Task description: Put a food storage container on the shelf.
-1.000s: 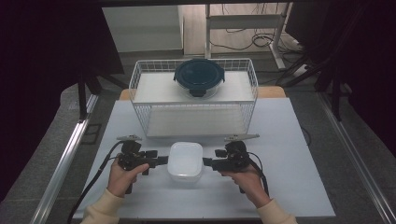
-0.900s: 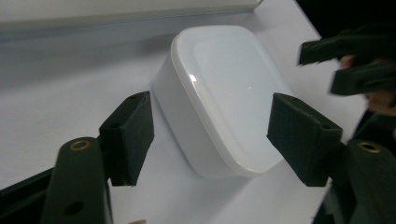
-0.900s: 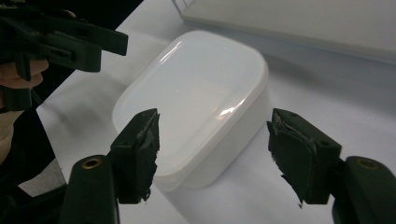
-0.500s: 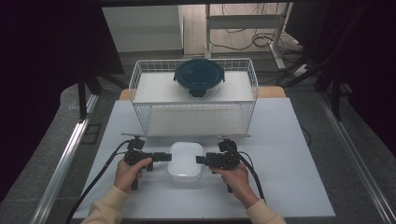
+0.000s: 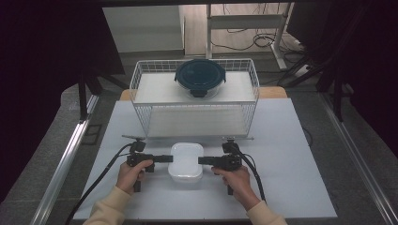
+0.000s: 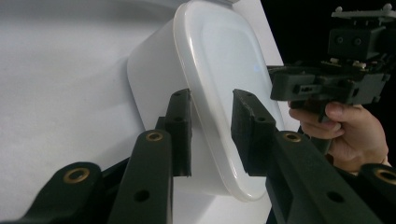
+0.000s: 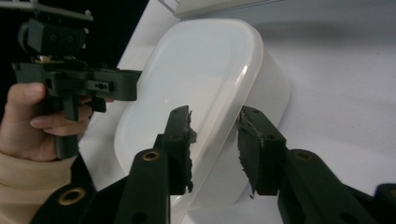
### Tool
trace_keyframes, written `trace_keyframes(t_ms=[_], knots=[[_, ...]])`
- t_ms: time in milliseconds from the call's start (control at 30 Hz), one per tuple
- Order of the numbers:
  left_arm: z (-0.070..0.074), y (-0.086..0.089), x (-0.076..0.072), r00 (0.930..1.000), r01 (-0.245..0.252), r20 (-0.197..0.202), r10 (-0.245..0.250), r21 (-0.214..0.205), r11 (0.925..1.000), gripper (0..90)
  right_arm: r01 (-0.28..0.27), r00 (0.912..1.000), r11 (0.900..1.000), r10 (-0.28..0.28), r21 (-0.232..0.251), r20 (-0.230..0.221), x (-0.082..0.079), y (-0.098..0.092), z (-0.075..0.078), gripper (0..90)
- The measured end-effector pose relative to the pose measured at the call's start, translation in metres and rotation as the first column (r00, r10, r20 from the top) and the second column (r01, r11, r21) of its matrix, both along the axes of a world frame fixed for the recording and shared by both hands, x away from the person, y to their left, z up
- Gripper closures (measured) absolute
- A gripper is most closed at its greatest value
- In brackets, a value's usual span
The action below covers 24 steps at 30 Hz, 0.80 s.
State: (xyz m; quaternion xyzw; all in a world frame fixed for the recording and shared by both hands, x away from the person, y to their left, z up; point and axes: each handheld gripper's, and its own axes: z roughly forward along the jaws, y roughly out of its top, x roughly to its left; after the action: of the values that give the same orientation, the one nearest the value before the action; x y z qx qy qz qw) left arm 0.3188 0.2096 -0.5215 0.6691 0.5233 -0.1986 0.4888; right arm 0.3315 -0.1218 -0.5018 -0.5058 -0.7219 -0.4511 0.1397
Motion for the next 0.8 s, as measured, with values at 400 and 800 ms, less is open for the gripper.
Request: trace_keyframes(t_ms=[400,800], knots=[[0.015,0.003,-0.02,0.9981,0.007,0.061,-0.005,-0.025,0.9997,81.0,-0.015,0.9979,0.9999,0.014,0.005,0.063,-0.011,-0.006,0.014,77.8],[0.041,0.001,-0.032,0.9864,0.014,0.164,-0.011,-0.015,0.9998,81.2,-0.033,0.9913,0.9991,0.03,0.025,0.128,-0.02,-0.01,0.034,78.3]])
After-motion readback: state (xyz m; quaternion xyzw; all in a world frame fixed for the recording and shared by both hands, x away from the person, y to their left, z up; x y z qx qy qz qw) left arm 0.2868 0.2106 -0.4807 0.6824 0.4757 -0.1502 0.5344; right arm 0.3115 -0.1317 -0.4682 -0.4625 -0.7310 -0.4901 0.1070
